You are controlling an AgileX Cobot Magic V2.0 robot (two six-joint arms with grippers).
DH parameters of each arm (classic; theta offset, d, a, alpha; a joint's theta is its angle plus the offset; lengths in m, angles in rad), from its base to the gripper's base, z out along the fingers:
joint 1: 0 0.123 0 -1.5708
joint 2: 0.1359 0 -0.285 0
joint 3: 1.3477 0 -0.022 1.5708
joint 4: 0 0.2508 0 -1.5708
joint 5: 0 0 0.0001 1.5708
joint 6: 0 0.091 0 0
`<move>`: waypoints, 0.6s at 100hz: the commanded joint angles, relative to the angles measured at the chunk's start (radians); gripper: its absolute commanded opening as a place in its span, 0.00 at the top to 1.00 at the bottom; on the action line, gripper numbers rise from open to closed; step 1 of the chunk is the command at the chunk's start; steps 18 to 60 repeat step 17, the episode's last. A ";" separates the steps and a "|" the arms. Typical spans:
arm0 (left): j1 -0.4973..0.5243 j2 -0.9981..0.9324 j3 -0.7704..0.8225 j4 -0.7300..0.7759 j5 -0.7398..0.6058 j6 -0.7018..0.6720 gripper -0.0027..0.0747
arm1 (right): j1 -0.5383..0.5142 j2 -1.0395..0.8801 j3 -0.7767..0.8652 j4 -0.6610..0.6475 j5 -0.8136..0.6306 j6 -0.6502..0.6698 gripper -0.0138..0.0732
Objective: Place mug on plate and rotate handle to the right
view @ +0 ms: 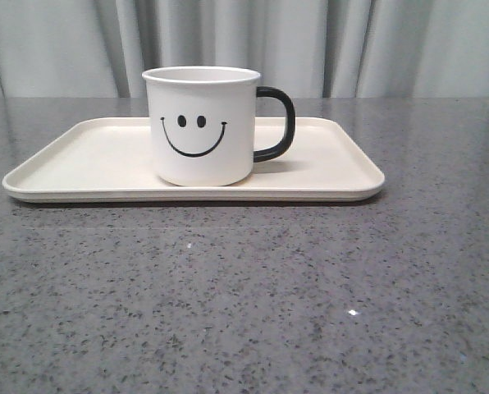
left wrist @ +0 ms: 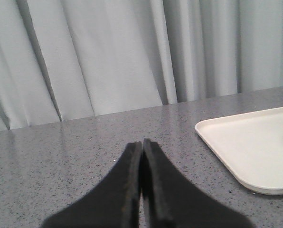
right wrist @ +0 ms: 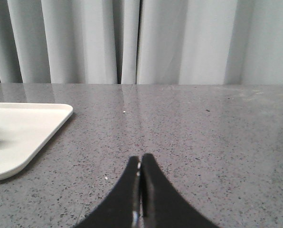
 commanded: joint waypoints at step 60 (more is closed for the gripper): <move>0.002 -0.030 0.009 -0.006 -0.075 -0.006 0.99 | -0.004 -0.015 0.000 -0.010 -0.075 -0.005 0.97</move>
